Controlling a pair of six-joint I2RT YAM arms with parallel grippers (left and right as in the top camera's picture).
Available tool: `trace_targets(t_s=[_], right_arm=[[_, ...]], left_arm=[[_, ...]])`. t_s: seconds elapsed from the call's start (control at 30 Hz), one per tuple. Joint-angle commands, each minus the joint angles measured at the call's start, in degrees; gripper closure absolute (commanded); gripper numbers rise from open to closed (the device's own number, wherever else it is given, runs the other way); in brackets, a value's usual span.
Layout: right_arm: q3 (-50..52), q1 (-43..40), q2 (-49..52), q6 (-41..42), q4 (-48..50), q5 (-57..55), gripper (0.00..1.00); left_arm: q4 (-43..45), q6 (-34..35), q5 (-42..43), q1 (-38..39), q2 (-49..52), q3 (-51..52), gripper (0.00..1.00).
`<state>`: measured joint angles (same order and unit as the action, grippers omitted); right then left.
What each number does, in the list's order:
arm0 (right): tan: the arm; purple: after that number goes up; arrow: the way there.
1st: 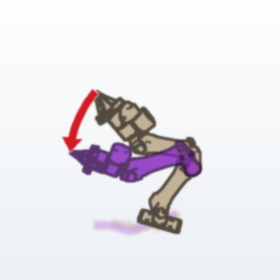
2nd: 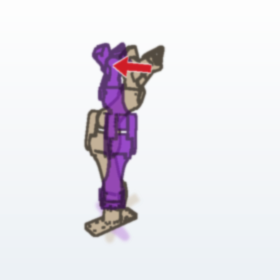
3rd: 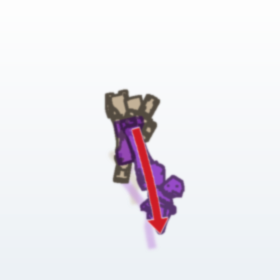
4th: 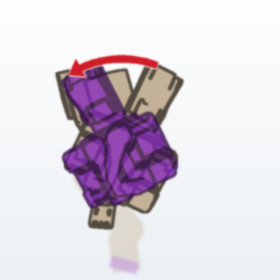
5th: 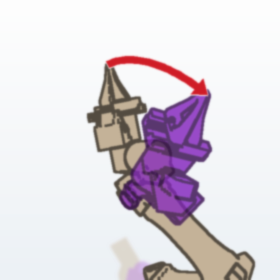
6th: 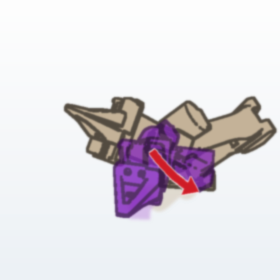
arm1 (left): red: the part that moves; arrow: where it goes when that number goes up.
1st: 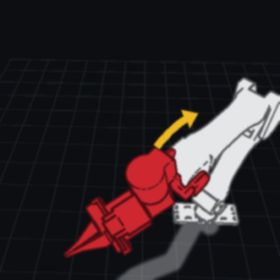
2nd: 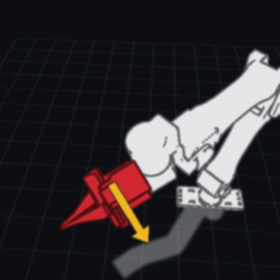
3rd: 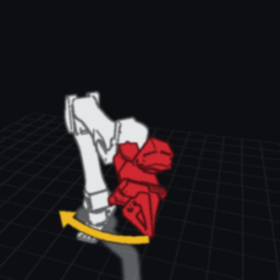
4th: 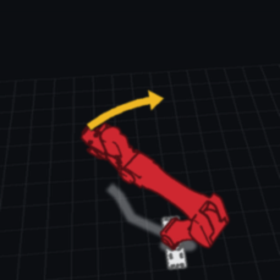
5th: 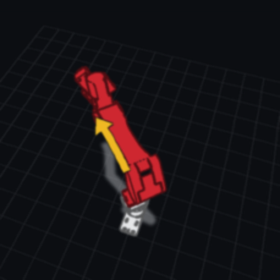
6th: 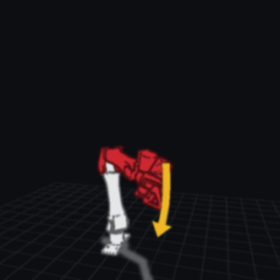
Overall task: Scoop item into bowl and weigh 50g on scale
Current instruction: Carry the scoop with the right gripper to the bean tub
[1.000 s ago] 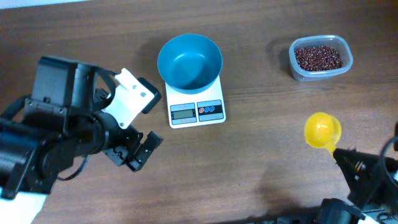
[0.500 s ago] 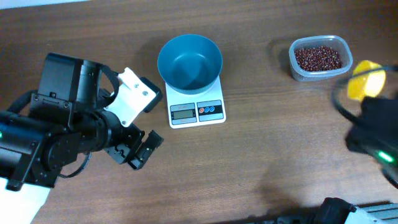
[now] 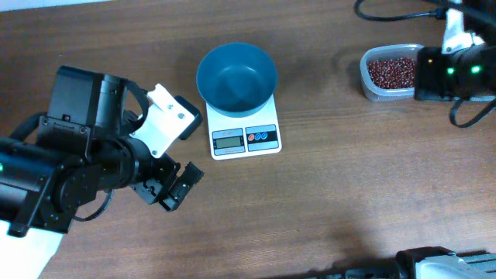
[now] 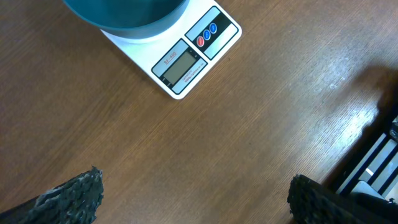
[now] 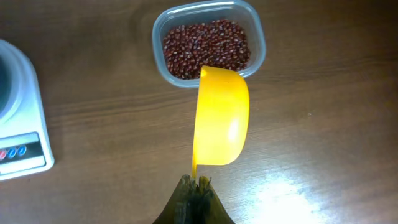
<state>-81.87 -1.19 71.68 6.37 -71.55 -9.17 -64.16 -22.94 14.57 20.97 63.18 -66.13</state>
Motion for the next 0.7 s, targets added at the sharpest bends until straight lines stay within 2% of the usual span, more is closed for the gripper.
trace_targets(t_s=[0.0, 0.1, 0.17, 0.23, 0.33, 0.43, 0.67], right_arm=[[-0.66, -1.55, -0.26, -8.13, 0.24, 7.26, 0.96], [-0.63, -1.55, -0.24, -14.62, -2.10, 7.23, 0.96], [-0.66, -1.55, -0.26, -15.15, -4.46, 7.26, 0.96], [-0.66, -1.55, -0.26, -15.23, -3.41, 7.23, 0.96], [-0.66, -1.46, 0.55, -20.59, 0.02, 7.26, 0.96], [-0.66, -1.46, 3.69, -20.57, 0.50, 7.32, 0.96], [-0.76, -1.46, 3.91, -17.88, 0.46, 10.47, 0.96]], left_arm=[[0.02, 0.59, 0.22, -0.26, -0.24, -0.66, 0.01], [0.02, 0.57, 0.22, -0.26, -0.24, -0.66, 0.01], [0.02, 0.59, 0.22, -0.26, -0.24, -0.66, 0.01], [0.02, 0.59, 0.22, -0.26, -0.24, -0.66, 0.01], [0.02, 0.59, 0.22, -0.26, -0.24, -0.66, 0.01], [0.02, 0.59, 0.22, -0.26, -0.24, -0.66, 0.01], [0.02, 0.59, 0.22, -0.26, -0.24, -0.66, 0.01]])
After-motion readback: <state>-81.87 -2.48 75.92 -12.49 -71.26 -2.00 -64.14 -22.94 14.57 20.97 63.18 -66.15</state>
